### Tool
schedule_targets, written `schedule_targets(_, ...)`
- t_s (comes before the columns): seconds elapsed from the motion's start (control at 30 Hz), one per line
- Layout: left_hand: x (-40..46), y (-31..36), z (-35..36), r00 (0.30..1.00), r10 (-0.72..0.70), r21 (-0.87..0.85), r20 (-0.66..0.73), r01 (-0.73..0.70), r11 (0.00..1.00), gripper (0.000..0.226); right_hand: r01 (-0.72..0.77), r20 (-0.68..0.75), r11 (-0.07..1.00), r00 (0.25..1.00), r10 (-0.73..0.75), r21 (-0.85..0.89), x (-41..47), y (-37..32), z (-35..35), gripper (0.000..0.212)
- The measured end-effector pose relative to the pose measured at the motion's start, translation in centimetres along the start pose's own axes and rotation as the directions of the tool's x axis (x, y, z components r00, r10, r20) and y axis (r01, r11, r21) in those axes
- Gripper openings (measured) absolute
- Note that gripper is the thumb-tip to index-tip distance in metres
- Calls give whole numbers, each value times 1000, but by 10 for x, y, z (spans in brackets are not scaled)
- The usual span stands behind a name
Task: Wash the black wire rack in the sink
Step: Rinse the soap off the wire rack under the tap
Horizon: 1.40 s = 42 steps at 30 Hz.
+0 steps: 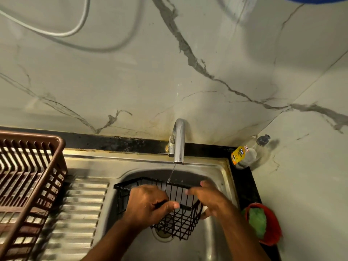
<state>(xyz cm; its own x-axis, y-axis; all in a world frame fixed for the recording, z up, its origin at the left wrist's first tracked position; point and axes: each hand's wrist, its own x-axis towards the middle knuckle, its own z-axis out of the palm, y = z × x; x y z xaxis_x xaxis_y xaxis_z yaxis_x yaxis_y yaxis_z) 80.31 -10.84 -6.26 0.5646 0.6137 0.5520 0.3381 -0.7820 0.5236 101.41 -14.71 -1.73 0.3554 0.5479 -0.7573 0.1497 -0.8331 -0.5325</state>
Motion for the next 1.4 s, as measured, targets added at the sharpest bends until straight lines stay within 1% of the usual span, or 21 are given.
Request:
schedule_targets(0.1,-17,1,-1,997,55,0,56,-55,998,48,85,-88,996,993,-83,13,0,22,0,31)
schedule_targets(0.17,-26,-1,-8,993,-5,-68,114,13,998,38,182,-126,983,975,-181,-10,-1,36,0,24)
schedule_targets(0.23,-32,-6,-17,977,-178,-56,121,185,981,31,254,-147,967,956,-255,-25,-5,46,-2,22)
schedule_targets(0.3,-38,-18,-23,905,-412,23,104,412,911,37,325,-179,944,927,-328,-46,-10,51,-7,22)
schedule_targets(0.37,-40,-30,-25,761,-629,-12,155,639,769,57,391,-198,916,895,-401,-86,-12,54,-12,20)
schedule_targets(0.43,-38,-38,-24,558,-777,-93,291,825,558,77,441,-209,891,867,-453,-106,-8,56,-17,20)
schedule_targets(0.47,-36,-40,-23,442,-814,-113,378,894,433,78,455,-208,886,861,-464,-90,-5,57,-18,21)
schedule_targets(0.5,-35,-41,-23,324,-826,-135,460,946,296,71,461,-208,885,861,-465,-72,-2,56,-19,23)
schedule_targets(0.53,-35,-41,-22,227,-814,-151,534,973,172,60,466,-210,883,859,-467,-57,1,54,-19,27)
schedule_targets(0.57,-34,-40,-23,178,-792,-162,583,982,101,48,465,-213,884,859,-465,-50,5,52,-20,30)
schedule_targets(0.63,-33,-38,-25,158,-781,-195,604,980,47,32,437,-200,898,876,-439,-58,16,47,-22,35)
schedule_targets(0.7,-28,-35,-27,146,-810,-222,569,975,20,26,443,-149,881,872,-467,-166,25,42,-24,34)
schedule_targets(0.73,-24,-33,-27,133,-832,-215,539,976,17,24,467,-113,837,851,-513,-285,31,39,-24,30)
schedule_targets(0.8,-16,-29,-27,109,-863,-183,493,983,20,21,465,-35,680,811,-584,-567,39,31,-24,21)
schedule_targets(0.87,-9,-27,-26,102,-865,-167,491,986,22,18,455,36,557,795,-605,-694,41,19,-22,16)
schedule_targets(0.93,-3,-27,-23,110,-861,-171,497,985,28,16,472,115,478,790,-602,-741,43,4,-15,15)
schedule_targets(1.0,4,-28,-17,117,-856,-169,504,985,35,14,510,212,393,776,-594,-765,44,-14,-1,26)
schedule_targets(1.03,8,-29,-13,122,-850,-168,513,985,40,14,530,249,382,775,-582,-758,43,-22,9,31)
schedule_targets(1.1,13,-31,-4,125,-836,-157,535,987,47,14,568,287,386,761,-581,-727,41,-37,30,33)
schedule_targets(1.23,15,-34,-4,154,-835,-119,529,987,107,17,606,277,389,723,-633,-694,49,-43,44,34)
schedule_targets(1.4,14,-37,-20,113,-887,-195,448,980,26,13,578,294,409,765,-573,-706,60,-37,16,33)
